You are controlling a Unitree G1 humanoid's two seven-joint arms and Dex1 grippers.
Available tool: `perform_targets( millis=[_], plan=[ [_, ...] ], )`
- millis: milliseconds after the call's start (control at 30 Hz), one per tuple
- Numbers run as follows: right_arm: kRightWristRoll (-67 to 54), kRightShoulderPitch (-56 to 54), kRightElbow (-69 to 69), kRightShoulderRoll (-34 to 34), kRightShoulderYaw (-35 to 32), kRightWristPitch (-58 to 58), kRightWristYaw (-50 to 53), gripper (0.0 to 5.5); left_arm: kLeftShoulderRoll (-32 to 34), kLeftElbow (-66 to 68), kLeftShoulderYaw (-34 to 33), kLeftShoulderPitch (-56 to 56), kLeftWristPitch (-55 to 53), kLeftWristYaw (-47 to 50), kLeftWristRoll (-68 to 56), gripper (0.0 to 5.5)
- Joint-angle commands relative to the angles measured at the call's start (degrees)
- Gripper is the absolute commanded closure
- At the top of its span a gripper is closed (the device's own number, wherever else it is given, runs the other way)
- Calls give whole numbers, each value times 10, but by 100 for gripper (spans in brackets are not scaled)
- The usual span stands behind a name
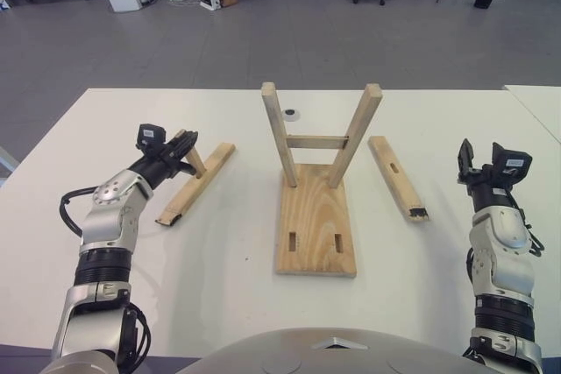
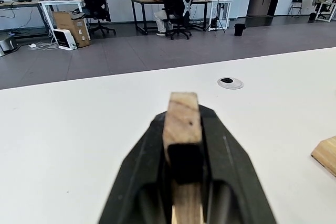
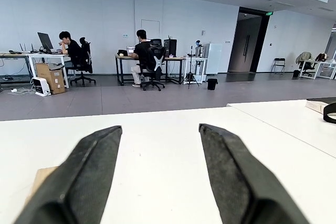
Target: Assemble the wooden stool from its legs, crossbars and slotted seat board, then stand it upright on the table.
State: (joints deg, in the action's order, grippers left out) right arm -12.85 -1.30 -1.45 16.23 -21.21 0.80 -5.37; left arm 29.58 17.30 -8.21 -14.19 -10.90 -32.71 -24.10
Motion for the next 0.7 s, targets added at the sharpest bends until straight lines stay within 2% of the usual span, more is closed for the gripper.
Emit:
perform_targets(
  millis=[33,267,567,600,700],
  plan=[
    [12,5,18,-5,9,-3,4,276,-38,79,56,101,-28,34,73,510],
    [18,-4,14,-1,11,0,0,276,-61,74,55,103,34,52,68,510],
    [22,-8,8,-5,20,-4,-2,276,-77,67,31,97,43,50,46,510],
    [22,-8,7,-6,21,-5,-1,276,-78,69,23,95,48,58,45,473],
    [22,-4,10,-10,24,-7,1,276,-76,73,13,86,53,64,52,432]
  ],
)
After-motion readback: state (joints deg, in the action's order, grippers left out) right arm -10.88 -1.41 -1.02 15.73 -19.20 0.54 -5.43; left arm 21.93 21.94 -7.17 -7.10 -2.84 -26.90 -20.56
